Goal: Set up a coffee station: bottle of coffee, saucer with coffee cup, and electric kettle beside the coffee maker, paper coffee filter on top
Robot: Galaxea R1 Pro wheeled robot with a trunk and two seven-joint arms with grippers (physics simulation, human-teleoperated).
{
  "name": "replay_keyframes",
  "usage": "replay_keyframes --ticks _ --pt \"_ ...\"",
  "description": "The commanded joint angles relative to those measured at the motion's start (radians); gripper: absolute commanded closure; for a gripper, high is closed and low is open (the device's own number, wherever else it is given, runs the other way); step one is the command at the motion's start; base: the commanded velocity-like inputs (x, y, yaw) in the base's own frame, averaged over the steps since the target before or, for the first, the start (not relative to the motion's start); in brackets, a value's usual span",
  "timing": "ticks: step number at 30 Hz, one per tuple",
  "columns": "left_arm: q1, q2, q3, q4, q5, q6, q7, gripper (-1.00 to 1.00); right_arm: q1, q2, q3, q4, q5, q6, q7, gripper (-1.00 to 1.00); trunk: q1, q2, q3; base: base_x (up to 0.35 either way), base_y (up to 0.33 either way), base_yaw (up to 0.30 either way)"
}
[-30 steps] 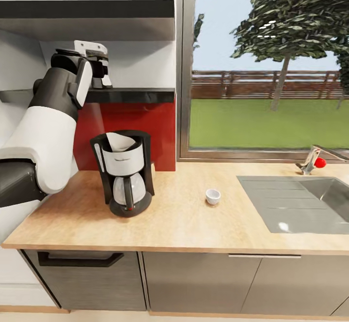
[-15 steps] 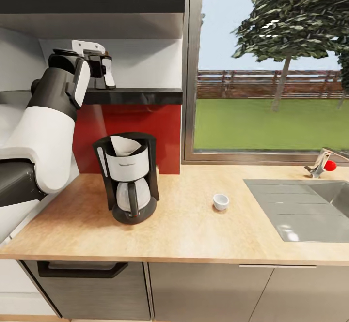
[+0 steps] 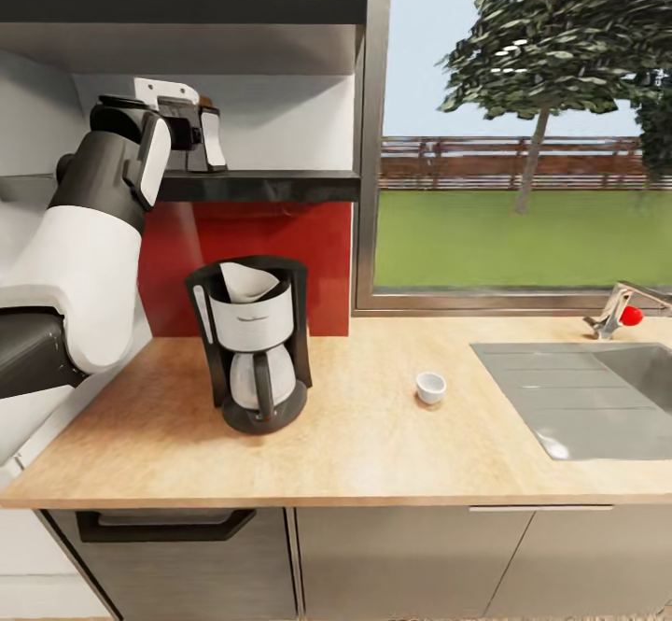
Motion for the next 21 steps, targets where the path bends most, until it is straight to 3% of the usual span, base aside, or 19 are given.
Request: replay_keyframes --ticks 1,12,21 --pt "-0.001 0.000 0.001 -0.001 -0.007 0.005 -0.003 -1.00 -0.001 0.000 -0.006 0.001 0.000 -0.004 0.005 -1.00 0.001 -0.002 -0.002 0.000 0.020 -0.235" --pt "0.000 0.000 0.001 -0.002 -0.007 0.004 -0.003 -1.00 -0.001 0.001 -0.005 0.001 0.000 -0.002 0.005 -1.00 0.001 -0.002 -0.002 0.003 0.003 -0.064" --pt "0.000 0.000 0.000 -0.002 -0.007 0.004 -0.004 -1.00 -0.001 0.002 -0.005 0.001 0.000 -0.002 0.005 -1.00 0.001 -0.002 -0.002 0.136 0.000 0.000"
